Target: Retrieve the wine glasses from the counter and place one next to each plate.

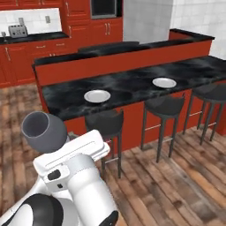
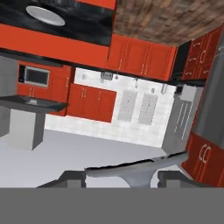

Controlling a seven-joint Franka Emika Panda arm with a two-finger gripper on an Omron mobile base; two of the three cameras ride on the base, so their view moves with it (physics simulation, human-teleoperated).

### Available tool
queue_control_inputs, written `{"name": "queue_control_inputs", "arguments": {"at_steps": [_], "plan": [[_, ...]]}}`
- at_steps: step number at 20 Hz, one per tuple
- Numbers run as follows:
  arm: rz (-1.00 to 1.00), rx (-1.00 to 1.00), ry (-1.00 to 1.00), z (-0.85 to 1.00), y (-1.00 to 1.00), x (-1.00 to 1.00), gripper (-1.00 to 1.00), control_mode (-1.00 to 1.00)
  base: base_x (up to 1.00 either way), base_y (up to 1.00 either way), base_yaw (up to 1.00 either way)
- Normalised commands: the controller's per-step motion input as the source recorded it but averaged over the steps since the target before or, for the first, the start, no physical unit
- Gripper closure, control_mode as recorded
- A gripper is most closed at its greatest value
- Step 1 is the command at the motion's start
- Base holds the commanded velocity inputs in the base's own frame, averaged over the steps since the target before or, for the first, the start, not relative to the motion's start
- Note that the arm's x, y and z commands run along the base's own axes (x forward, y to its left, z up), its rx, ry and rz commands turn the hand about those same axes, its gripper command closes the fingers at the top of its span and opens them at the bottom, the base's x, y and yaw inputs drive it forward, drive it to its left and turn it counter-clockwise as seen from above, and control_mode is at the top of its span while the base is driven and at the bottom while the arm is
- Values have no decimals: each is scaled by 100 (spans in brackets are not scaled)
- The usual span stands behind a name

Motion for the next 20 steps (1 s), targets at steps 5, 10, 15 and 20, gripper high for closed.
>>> {"name": "queue_control_inputs", "arguments": {"at_steps": [5,10,15,20], "plan": [[0,0,0,0,0,0,100,100,100,-81,32],[0,0,0,0,0,0,100,100,100,-82,39],[0,0,0,0,0,0,100,100,31,-9,61],[0,0,0,0,0,0,100,100,42,-45,55]]}}
